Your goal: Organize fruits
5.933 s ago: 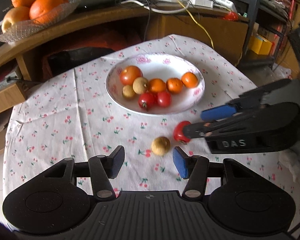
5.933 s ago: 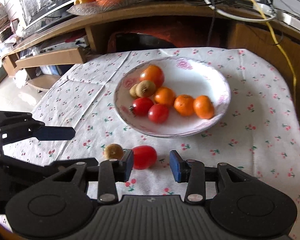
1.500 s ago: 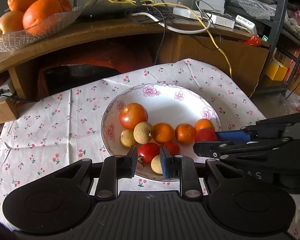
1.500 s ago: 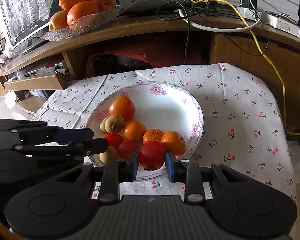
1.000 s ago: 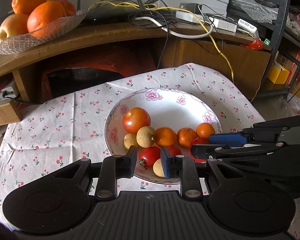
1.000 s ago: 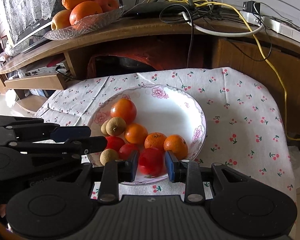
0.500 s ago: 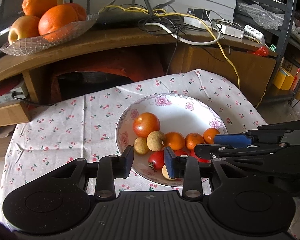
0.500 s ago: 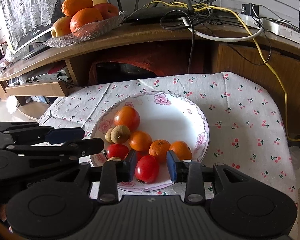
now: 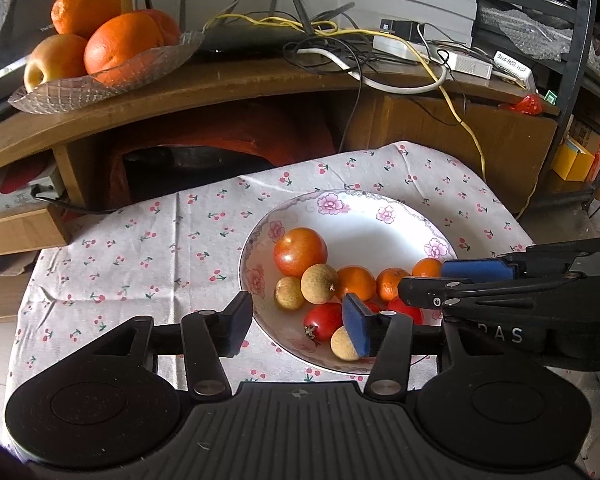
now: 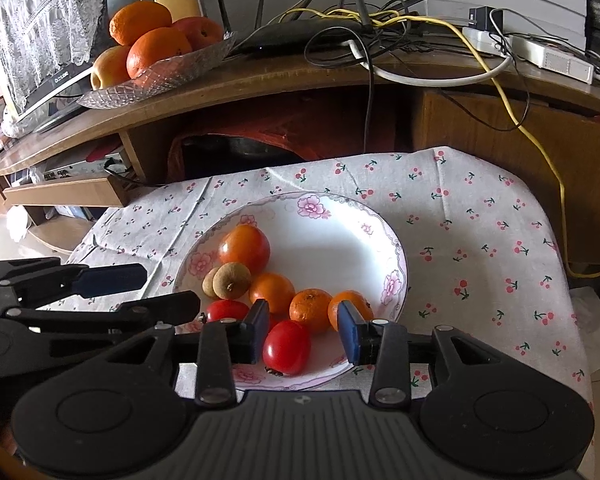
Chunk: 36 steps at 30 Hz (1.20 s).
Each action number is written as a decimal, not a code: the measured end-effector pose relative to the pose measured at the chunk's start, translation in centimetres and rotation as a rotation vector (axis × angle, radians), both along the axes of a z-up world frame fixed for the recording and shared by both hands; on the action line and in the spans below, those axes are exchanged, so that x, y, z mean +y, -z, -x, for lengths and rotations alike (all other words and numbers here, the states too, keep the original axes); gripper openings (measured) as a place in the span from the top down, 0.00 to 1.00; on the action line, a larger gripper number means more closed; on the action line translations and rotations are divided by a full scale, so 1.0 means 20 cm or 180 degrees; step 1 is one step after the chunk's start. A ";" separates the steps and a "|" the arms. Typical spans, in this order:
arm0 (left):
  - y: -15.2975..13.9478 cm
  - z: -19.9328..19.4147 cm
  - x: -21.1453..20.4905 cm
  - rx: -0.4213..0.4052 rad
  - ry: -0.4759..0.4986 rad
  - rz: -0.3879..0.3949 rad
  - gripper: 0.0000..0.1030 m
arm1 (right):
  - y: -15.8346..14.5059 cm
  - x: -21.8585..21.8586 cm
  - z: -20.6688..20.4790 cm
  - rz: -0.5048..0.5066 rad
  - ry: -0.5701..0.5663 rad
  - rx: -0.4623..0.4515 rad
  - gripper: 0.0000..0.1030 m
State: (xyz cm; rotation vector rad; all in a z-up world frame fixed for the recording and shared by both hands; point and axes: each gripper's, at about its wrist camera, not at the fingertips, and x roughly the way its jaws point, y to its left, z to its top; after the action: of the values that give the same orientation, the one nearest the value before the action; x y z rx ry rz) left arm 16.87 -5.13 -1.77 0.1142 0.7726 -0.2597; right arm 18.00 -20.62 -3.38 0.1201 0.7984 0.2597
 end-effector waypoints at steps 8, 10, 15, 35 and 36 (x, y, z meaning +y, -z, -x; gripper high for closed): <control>0.00 -0.01 0.01 0.0010 -0.0083 -0.0019 0.32 | 0.00 -0.01 0.00 0.0017 0.0036 0.0011 0.61; 0.00 -0.01 0.02 0.0010 -0.0106 -0.0016 0.30 | 0.00 -0.01 0.00 0.0017 0.0053 0.0012 0.59; 0.00 -0.01 0.02 0.0029 -0.0161 0.0000 0.27 | -0.01 -0.01 0.00 0.0025 0.0085 0.0025 0.58; -0.07 0.10 0.04 0.0032 -0.0275 0.0080 0.08 | -0.11 -0.06 0.16 0.0022 0.0256 -0.0023 0.54; -0.07 0.11 0.05 0.0032 -0.0276 0.0101 0.08 | -0.11 -0.07 0.18 0.0009 0.0269 -0.0030 0.53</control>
State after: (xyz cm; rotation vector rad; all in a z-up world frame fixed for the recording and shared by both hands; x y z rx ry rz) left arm 14.74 -4.16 -0.32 0.0494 0.7810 -0.1904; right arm 14.47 -21.96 -1.12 0.1495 0.7824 0.1790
